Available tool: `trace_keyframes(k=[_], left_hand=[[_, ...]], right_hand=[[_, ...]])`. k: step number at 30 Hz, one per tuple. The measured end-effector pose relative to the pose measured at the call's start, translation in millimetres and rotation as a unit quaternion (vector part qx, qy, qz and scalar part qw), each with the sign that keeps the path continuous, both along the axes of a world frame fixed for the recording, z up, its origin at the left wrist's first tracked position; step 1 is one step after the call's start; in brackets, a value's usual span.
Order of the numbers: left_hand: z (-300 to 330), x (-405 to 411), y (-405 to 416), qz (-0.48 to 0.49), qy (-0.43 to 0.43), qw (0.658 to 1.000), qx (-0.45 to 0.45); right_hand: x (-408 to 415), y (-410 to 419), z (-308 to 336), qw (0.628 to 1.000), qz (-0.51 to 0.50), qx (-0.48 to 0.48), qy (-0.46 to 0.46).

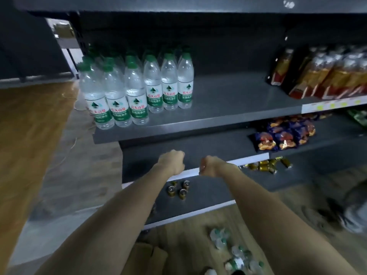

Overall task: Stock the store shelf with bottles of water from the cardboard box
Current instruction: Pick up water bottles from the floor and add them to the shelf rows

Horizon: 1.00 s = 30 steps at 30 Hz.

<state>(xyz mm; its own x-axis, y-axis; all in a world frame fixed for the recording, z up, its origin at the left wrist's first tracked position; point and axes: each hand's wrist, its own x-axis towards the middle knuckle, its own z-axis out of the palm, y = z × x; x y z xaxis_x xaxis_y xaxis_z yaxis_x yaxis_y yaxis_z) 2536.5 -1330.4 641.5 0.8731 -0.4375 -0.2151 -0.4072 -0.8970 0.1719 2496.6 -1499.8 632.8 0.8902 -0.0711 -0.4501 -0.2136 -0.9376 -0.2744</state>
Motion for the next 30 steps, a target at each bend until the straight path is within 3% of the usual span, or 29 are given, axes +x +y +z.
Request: trace_keyframes(k=[6,10,15,23,30], left_hand=[[-48.7,-25.3,-77.9,-0.047,0.052,0.997,0.031],[-92.3,-45.2,-130.1,-0.059,0.115,0.990,0.058],[-146.0,-82.3,-190.1,-0.093,0.165,0.975,0.114],[-232.1,-110.7,-242.1,-0.124,0.209,0.957,0.155],[-314.6,-102.7,-265.3,-0.138,0.236,0.946,0.177]], right_hand=[[-44.3,-66.5,-54.1,0.995,-0.079,0.051,0.023],[-85.0,-118.3,-107.0,0.976,-0.176,0.123,0.043],[-135.3,-166.9,-182.6,0.958,-0.231,0.143,0.095],[-184.4,-179.0,-279.2,0.925,-0.281,0.202,0.155],[-200.9,-175.1,-351.9,0.880,-0.385,0.231,0.153]])
